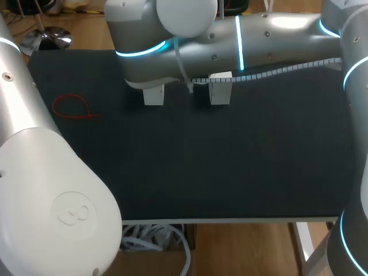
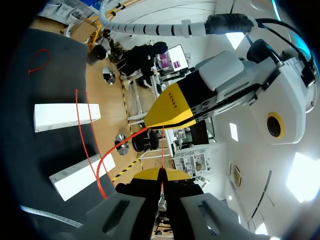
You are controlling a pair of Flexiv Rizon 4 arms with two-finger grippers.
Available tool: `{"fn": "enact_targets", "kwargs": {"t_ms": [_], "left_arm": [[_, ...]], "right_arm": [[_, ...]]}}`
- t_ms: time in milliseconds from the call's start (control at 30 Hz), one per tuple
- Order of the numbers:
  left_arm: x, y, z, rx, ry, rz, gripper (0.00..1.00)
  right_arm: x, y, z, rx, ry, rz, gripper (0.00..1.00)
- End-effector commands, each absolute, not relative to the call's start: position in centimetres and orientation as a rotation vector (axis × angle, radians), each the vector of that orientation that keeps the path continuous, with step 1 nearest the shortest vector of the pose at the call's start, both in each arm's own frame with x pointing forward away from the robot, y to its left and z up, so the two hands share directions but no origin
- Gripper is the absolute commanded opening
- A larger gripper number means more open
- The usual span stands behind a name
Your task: Grab the tape and strap the tape.
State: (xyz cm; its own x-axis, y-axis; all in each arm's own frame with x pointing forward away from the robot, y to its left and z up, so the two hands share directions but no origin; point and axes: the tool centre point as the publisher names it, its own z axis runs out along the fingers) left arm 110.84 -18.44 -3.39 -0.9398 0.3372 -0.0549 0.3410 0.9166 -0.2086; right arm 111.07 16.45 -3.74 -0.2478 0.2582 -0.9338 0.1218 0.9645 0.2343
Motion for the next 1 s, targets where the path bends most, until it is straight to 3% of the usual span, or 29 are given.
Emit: {"fn": "enact_targets", "kwargs": {"t_ms": [33,1000], "left_arm": [[110.9,-18.5,-3.2,0.541,3.063,-0.33,0.0],[110.9,-18.5,-3.2,0.541,3.063,-0.33,0.0]], "right_arm": [[111.1,16.7,-3.5,0.284,1.829,0.123,0.0],[111.6,17.9,-3.5,0.283,1.831,0.127,0.0]]}}
